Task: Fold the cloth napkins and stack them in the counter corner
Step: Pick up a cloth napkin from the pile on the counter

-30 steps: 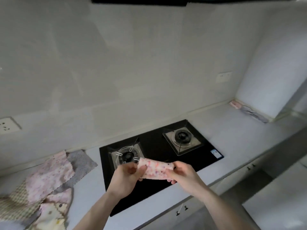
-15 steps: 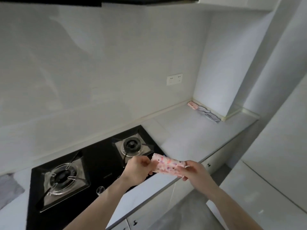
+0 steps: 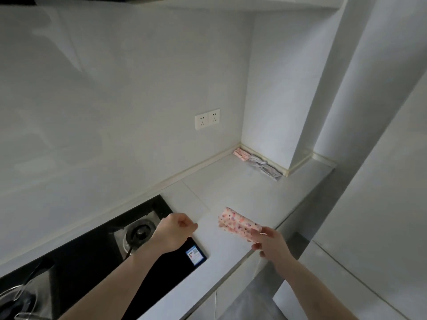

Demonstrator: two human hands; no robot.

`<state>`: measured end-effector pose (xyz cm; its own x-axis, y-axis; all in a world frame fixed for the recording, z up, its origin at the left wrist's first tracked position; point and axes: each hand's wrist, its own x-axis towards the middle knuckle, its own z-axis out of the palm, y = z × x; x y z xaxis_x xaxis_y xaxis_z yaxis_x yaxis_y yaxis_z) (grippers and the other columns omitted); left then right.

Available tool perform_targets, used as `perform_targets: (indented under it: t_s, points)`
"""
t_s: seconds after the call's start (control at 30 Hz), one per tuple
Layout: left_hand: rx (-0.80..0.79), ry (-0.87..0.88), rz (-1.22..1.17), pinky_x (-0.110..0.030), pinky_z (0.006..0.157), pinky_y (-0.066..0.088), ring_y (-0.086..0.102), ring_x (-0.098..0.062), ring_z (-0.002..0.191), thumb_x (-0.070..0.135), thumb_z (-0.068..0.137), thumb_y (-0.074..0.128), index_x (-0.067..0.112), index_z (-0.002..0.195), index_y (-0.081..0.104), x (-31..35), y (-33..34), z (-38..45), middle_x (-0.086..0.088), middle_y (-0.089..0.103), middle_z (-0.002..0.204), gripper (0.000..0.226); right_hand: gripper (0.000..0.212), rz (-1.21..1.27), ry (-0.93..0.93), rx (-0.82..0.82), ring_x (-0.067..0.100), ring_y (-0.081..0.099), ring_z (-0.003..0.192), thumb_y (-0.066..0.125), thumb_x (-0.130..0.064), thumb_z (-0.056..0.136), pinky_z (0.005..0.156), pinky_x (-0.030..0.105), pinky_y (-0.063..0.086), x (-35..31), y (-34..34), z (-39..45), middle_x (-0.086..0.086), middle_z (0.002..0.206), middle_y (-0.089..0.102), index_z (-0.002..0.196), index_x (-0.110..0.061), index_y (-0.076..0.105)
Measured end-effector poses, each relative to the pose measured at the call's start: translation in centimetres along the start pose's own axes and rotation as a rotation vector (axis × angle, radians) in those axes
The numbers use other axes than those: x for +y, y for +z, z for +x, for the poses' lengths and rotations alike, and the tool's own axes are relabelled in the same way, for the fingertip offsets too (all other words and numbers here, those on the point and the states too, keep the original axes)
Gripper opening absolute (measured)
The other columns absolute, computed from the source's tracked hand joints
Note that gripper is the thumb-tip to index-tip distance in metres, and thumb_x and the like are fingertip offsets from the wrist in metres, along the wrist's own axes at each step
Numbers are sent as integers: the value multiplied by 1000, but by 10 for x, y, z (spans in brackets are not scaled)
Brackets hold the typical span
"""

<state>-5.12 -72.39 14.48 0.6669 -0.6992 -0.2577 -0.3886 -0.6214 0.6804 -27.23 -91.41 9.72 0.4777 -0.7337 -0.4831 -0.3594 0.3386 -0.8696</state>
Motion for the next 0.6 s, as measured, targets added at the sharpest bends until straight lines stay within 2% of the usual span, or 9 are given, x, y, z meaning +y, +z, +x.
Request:
perform_targets:
  t_s: [0.1, 0.17, 0.3, 0.43, 0.53, 0.6]
  points:
    - [-76, 6, 26, -21, 76, 55, 69, -6, 83, 41, 91, 71, 26, 92, 72, 16, 7, 42, 10, 74, 88, 15, 15, 71, 66, 87, 19, 64, 72, 64, -17, 100, 58, 27, 43, -13, -19, 28, 12, 99, 69, 113, -9, 63]
    - [-111, 34, 35, -22, 78, 55, 69, -7, 88, 40, 90, 71, 27, 92, 72, 28, 10, 71, 11, 73, 94, 12, 18, 115, 86, 157, 19, 65, 79, 65, -18, 99, 61, 28, 45, -18, -33, 52, 12, 102, 70, 115, -9, 63]
    - [-146, 74, 88, -21, 77, 51, 66, -6, 93, 38, 90, 70, 28, 94, 72, 49, 17, 118, 12, 71, 98, 11, 21, 272, 158, 263, 20, 63, 73, 73, -18, 94, 60, 29, 43, -25, -58, 97, 13, 91, 70, 110, -5, 66]
    - [-159, 111, 137, -25, 87, 55, 65, -3, 94, 41, 90, 69, 35, 95, 69, 62, 19, 148, 17, 69, 99, 9, 29, 341, 201, 347, 19, 64, 75, 75, -18, 93, 58, 27, 50, -26, -78, 143, 16, 101, 73, 117, -4, 67]
    - [-147, 113, 149, -29, 92, 55, 65, -4, 96, 41, 89, 69, 36, 95, 68, 68, 20, 167, 17, 69, 100, 7, 27, 328, 224, 409, 17, 58, 64, 71, -16, 96, 44, 22, 47, -33, -88, 175, 14, 84, 68, 116, 0, 67]
    - [-135, 106, 160, -31, 94, 55, 65, -5, 97, 42, 89, 68, 37, 93, 67, 70, 21, 178, 18, 69, 100, 6, 26, 293, 220, 411, 17, 54, 63, 65, -14, 99, 52, 24, 45, -36, -95, 195, 12, 77, 62, 116, 5, 65]
